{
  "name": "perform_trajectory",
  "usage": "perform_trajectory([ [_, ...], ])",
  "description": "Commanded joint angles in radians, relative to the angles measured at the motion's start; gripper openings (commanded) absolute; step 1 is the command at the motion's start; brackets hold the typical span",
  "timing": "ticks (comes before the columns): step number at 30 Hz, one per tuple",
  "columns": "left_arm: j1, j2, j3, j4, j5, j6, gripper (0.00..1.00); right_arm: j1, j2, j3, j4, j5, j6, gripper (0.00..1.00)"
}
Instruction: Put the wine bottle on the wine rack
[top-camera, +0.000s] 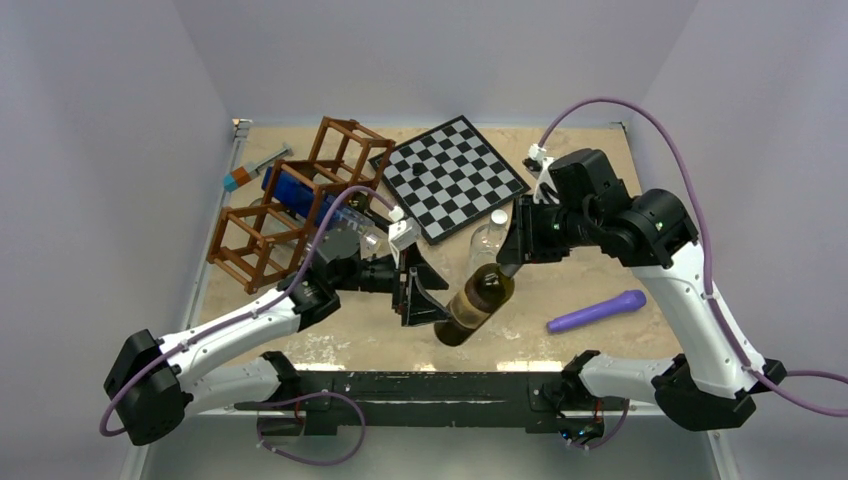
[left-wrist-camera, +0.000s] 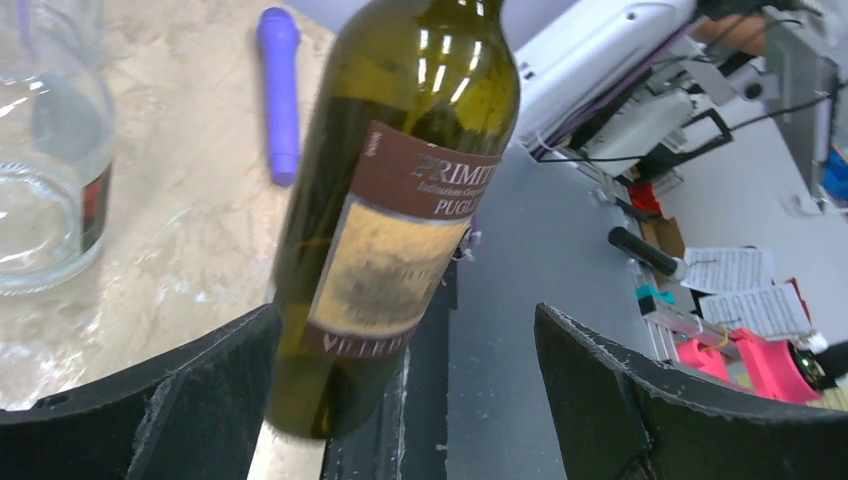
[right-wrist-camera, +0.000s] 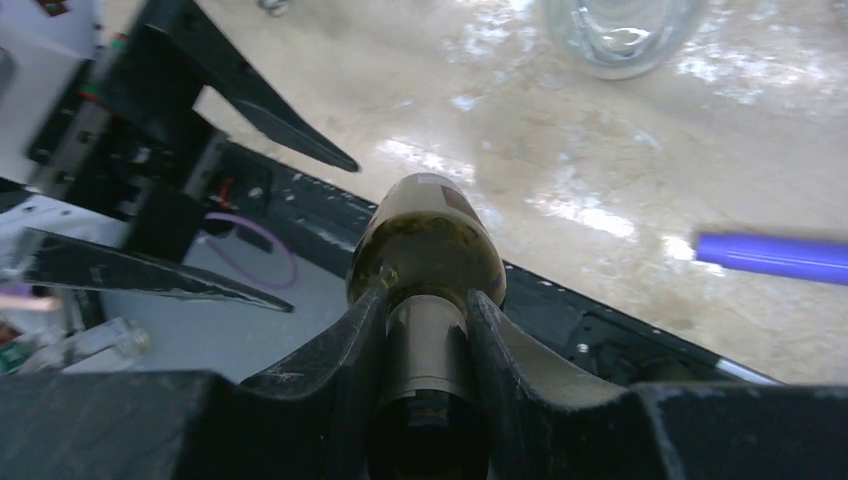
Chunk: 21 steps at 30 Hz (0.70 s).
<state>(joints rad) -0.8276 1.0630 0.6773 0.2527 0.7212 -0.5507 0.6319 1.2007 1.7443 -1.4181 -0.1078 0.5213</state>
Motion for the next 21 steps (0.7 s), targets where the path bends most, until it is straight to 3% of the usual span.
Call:
perform_trajectory([
  [1, -0.017, -0.033, -0.063, 0.272, 0.109, -0.078, 0.99, 0.022, -0.016, 0.015, 0.210, -0.181, 0.122, 0.00],
  [7, -0.033, -0.032, -0.125, 0.370, 0.147, -0.109, 0.99, 0.029, 0.000, 0.047, 0.280, -0.267, 0.186, 0.00],
  [13, -0.033, -0.023, -0.073, 0.169, 0.141, 0.046, 0.99, 0.029, 0.002, 0.055, 0.373, -0.343, 0.263, 0.00],
  [15, -0.033, -0.029, -0.056, 0.129, 0.153, 0.075, 0.94, 0.028, -0.002, 0.055, 0.391, -0.351, 0.278, 0.00],
  [20, -0.033, -0.063, -0.008, -0.040, 0.128, 0.215, 0.41, 0.029, -0.012, 0.031, 0.428, -0.410, 0.292, 0.00],
  [21, -0.033, -0.066, 0.008, -0.076, 0.125, 0.246, 0.22, 0.028, -0.012, 0.027, 0.430, -0.416, 0.288, 0.00],
])
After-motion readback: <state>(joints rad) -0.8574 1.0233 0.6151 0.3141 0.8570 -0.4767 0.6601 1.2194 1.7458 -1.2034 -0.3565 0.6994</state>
